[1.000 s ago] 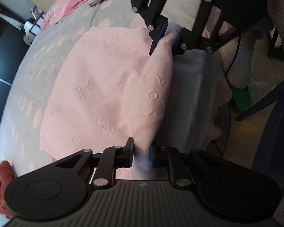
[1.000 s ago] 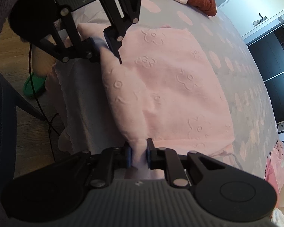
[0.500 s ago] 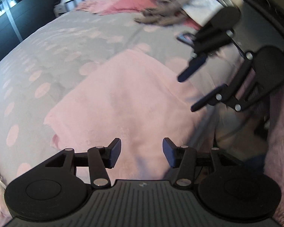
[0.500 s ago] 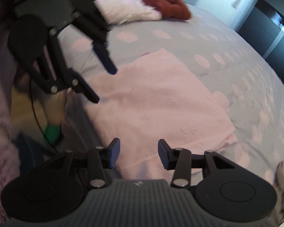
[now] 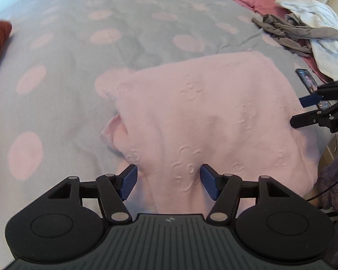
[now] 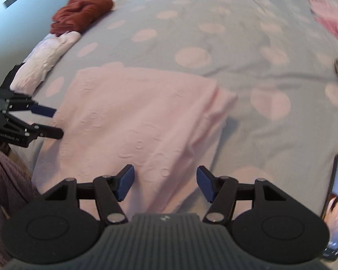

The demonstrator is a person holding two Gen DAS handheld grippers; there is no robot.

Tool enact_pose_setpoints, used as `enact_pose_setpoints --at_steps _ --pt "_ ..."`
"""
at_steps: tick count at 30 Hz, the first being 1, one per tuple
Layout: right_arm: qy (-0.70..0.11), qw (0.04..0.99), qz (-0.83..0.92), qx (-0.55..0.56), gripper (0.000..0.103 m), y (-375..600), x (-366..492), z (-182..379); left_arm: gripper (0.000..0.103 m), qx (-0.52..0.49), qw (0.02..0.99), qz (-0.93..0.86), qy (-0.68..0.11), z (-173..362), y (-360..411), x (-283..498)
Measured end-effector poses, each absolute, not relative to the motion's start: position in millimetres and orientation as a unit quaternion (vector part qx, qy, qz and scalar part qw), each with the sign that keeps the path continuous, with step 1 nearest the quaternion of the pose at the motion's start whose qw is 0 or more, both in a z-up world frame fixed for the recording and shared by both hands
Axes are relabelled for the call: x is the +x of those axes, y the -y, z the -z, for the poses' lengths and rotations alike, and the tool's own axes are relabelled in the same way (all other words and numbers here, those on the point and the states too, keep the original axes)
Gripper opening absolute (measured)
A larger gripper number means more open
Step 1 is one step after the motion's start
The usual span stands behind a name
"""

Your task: Fold clothes

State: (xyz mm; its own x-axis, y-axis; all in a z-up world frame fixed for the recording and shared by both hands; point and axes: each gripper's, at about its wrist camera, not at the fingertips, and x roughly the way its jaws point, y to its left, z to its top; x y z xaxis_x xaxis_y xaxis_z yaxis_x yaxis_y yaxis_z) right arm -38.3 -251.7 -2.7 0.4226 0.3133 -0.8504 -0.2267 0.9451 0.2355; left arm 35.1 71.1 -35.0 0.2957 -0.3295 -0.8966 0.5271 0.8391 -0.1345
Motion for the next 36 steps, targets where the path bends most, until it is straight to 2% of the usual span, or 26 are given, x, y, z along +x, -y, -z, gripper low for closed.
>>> enact_pose_setpoints --at_steps 6,10,13,16,18,21,26,36 --pt "-0.544 0.817 -0.168 0.087 0.068 254.7 -22.1 34.1 0.074 0.098 0.785 0.270 -0.550 56.6 -66.8 45.0" --pt "-0.545 0.815 -0.179 0.079 0.068 244.3 -18.3 38.4 0.075 0.108 0.786 0.271 -0.545 60.8 -57.3 45.7" --pt "-0.546 0.814 -0.188 0.066 0.061 232.2 -14.5 41.7 0.072 0.118 0.790 0.277 -0.534 61.7 -47.4 43.7" --pt "-0.547 0.813 -0.190 0.056 0.051 222.6 -9.9 44.4 0.062 0.127 0.793 0.291 -0.520 61.4 -38.6 40.4" --pt "-0.546 0.814 -0.192 0.048 0.041 217.9 -8.7 43.7 0.045 0.133 0.793 0.304 -0.510 59.6 -33.8 37.9" --pt "-0.540 0.818 -0.194 0.035 0.030 211.0 -9.1 41.1 0.026 0.127 0.794 0.320 -0.501 56.5 -30.7 35.6" --pt "-0.530 0.824 -0.196 0.038 0.022 211.0 -12.7 32.6 0.018 0.109 0.801 0.325 -0.491 48.6 -33.1 31.5" --pt "-0.489 0.842 -0.217 0.066 0.020 202.4 -18.0 -5.1 0.016 0.070 0.822 0.308 -0.475 1.1 -59.0 31.0"
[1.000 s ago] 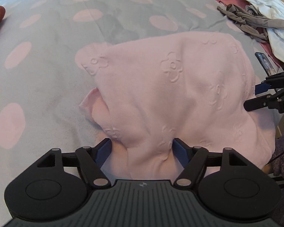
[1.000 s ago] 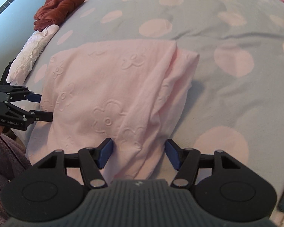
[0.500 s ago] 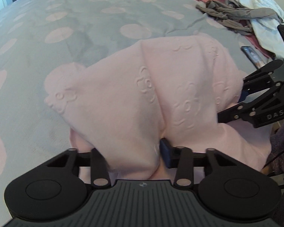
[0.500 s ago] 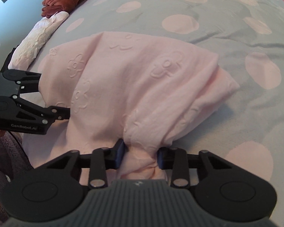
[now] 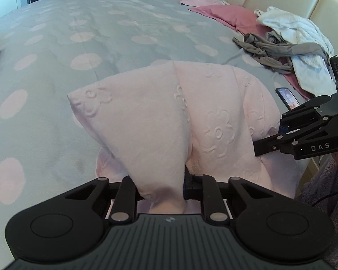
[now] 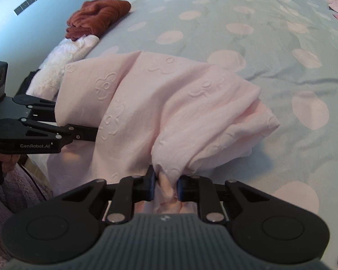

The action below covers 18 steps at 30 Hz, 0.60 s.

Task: Fold clothes
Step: 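Grasp the folded bundle with both tools and lift it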

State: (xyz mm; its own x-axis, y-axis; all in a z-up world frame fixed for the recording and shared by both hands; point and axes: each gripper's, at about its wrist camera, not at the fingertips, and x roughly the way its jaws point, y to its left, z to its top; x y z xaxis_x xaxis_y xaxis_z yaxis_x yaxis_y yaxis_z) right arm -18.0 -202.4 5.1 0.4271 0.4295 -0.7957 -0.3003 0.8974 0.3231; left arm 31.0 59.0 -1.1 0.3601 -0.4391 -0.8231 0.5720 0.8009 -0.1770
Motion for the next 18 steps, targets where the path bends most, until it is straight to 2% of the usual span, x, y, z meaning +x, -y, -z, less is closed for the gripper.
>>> enact_pose_setpoints --at_steps 8,18 --pt "-0.457 0.843 -0.271 0.085 0.019 161.3 1.5 -47.3 0.016 0.057 0.841 0.267 -0.467 -53.6 -118.0 42.4" --pt "-0.425 0.827 -0.356 0.095 0.019 39.0 57.7 -91.6 0.016 0.029 0.865 0.179 -0.468 -120.5 -249.3 72.8"
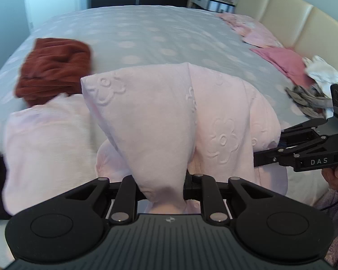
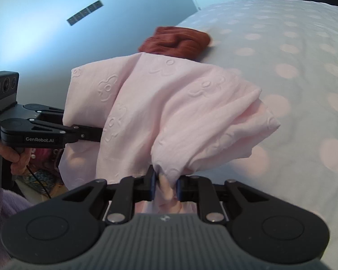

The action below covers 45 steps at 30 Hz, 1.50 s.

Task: Fold clothes
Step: 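Grasp the folded bundle with both tools and lift it, then carry the bundle beside the rust-red fleece and set it down, opening both tools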

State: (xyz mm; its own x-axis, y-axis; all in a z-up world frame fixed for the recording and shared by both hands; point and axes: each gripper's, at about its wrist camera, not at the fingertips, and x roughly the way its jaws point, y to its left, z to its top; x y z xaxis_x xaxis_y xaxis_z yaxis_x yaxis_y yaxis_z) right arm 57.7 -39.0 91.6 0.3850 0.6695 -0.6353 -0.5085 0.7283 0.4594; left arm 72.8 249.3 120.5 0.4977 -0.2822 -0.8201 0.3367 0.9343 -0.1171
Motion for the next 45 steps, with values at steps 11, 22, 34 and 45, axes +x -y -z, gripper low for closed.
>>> enact_pose_setpoints --at_steps 11,22,34,45 --pt "-0.452 0.776 -0.415 0.148 0.019 -110.6 152.8 -89.1 0.016 0.014 0.855 0.101 -0.508 -131.0 -395.3 144.0" --pt "-0.484 0.763 -0.394 0.170 0.020 -182.2 234.7 -44.6 0.016 -0.007 0.827 0.107 -0.552 -69.7 -468.7 228.8" --pt "-0.501 0.775 -0.361 0.133 0.024 -190.4 257.9 15.5 0.031 -0.032 0.824 0.133 -0.551 -0.4 -497.0 244.0" --pt "-0.358 0.885 -0.297 0.019 0.042 -147.8 221.0 -49.1 0.049 -0.021 0.896 0.050 -0.440 -78.2 -504.8 202.8"
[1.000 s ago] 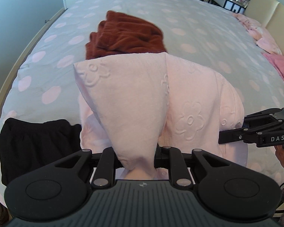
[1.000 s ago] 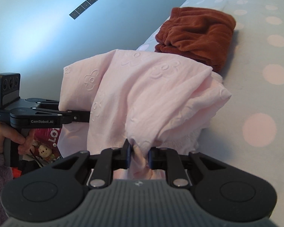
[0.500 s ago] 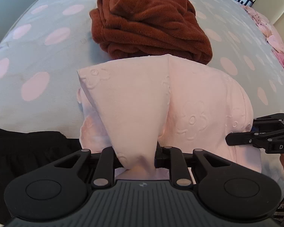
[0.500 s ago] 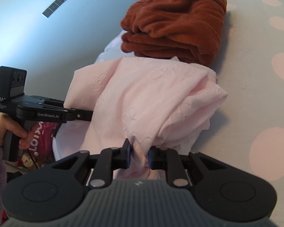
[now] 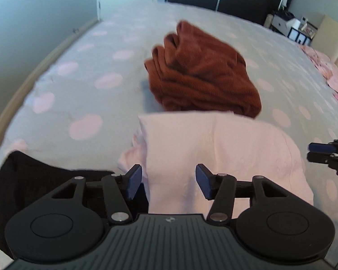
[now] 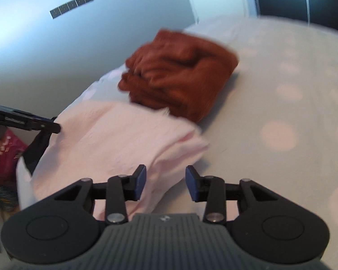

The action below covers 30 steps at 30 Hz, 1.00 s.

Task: Fold clothes
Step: 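Carry the bundle beside the rust-red fleece and set it down, opening both tools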

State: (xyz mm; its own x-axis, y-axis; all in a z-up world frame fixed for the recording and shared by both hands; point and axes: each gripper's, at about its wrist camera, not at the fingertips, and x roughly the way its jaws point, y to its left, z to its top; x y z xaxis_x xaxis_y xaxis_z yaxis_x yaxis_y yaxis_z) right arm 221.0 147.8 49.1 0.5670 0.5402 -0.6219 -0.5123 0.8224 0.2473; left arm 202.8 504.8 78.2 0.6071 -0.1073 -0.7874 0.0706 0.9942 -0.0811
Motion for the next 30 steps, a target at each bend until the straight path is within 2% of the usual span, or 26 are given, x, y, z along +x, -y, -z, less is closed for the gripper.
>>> enact_pose_setpoints --at_steps 1,2,3,7,9,11,13,22,26,30 --pt "-0.337 0.892 -0.301 0.016 0.040 -149.5 218.1 -55.9 0.048 -0.020 0.901 0.059 -0.430 -82.1 -498.9 202.8" --pt "-0.321 0.895 -0.310 0.016 0.033 -152.9 216.2 -60.9 0.046 -0.016 0.903 0.068 -0.425 -82.8 -491.5 205.0" --pt "-0.314 0.893 -0.322 0.016 0.032 -160.5 216.7 -62.8 0.044 -0.010 0.904 0.075 -0.421 -81.9 -483.6 207.9" --pt "-0.303 0.892 -0.336 -0.005 0.033 -205.8 226.5 -51.7 0.044 0.012 0.920 0.051 -0.388 -63.1 -461.7 224.9" --pt "-0.303 0.894 -0.330 -0.018 0.033 -222.4 233.5 -36.1 0.043 -0.006 0.920 0.041 -0.389 -47.4 -465.1 234.9" --pt "-0.308 0.895 -0.322 -0.026 0.033 -234.3 241.0 -19.4 0.038 -0.018 0.918 0.032 -0.395 -30.8 -471.5 241.5" --pt "-0.319 0.894 -0.312 -0.029 0.033 -238.9 248.3 -3.4 0.039 -0.030 0.914 0.026 -0.403 -12.9 -479.1 246.8" --pt "-0.327 0.889 -0.318 -0.032 0.036 -231.4 259.8 36.9 0.059 -0.080 0.914 0.010 -0.397 35.7 -499.2 241.2" --pt "-0.338 0.885 -0.320 -0.013 0.037 -222.8 264.6 32.9 0.058 -0.069 0.916 0.006 -0.395 24.4 -495.6 237.3" --pt "-0.329 0.895 -0.301 -0.013 0.038 -204.2 253.9 4.7 0.054 -0.031 0.931 -0.004 -0.364 -18.7 -490.3 213.5"
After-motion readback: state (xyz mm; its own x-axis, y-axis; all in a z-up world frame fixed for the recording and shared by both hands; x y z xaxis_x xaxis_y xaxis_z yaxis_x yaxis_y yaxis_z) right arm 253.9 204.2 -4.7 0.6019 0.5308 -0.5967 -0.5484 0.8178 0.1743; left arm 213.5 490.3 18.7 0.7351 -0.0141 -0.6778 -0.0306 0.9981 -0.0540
